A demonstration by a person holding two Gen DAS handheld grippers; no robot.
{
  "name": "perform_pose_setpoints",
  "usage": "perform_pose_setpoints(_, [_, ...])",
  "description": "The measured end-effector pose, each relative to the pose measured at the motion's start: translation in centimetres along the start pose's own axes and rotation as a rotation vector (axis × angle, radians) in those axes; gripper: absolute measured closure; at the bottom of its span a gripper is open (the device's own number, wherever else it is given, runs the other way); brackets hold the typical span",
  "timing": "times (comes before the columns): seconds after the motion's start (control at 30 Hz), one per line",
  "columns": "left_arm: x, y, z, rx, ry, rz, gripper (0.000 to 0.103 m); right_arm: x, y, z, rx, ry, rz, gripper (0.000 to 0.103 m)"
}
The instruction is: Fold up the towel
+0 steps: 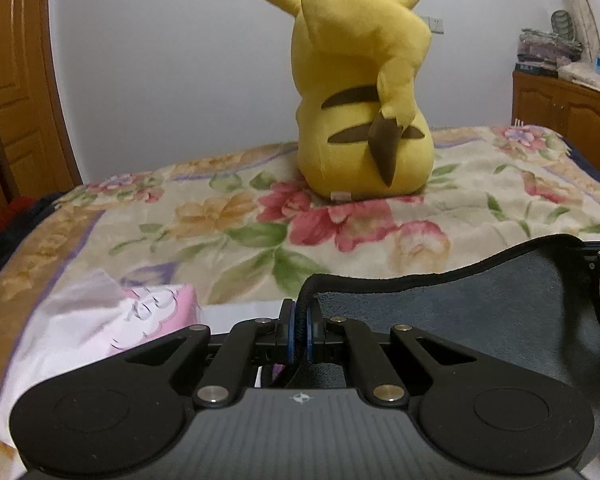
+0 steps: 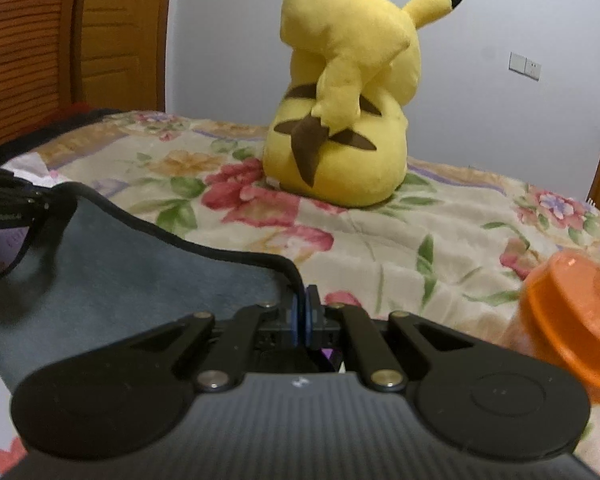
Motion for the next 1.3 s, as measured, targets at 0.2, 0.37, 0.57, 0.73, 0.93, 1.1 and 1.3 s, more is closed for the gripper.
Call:
perform_pose_setpoints(0.2, [1.3,1.3,-0.4,-0.003,0.011,0.029,0.082,1.6,1.4,-0.2,0.018,0.023,0.03,0.084])
perform_pose_setpoints(0.37, [1.0,1.5,-0.8,-0.022,0.03,0.032,0.059,1.2,2.1,-0.3,0.035,0.027,0.021,0.052])
perform_pose_setpoints(0.57, [-0.3,1.5,-2.0,0.002,0.043,0.025,0.043,-0.2,2.2,0.5,0.035,0.016,0.018,0.051])
perform_pose_setpoints(0.73, [-1.9,1.6,-2.4,-0.002,0.051,0.033,0.038,-2.0,2.7,1.2,0.054,0.0,0.03,0.05])
perform_pose_setpoints(0.93, [-5.5,1.4,-3.0,0.027,0.054,0.022,0.028,-5.7,2.4,1.9,0.077,-0.006,0.02,0.049])
perform_pose_setpoints(1.1, [-9.0,1.3,-3.3,0.047,0.052,0.01,0.022,-8.9,1.8,2.3,0.088,-0.005,-0.001,0.047])
perform_pose_setpoints(1.3, [-12.9,1.3,-3.5,0.064,0.048,-0.004,0.015,-12.5,1.2,3.0,0.09,-0.007,-0.024,0.042])
Point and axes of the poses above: each gripper's, at about its wrist camera, not at the fingertips, and x roughly the way its jaws point, z to its left, y to its underside, the point moved 7 cm from there along x, roughly the way its jaws point, and after that the axes turned 9 degrees about z, right-handed, at the moved point
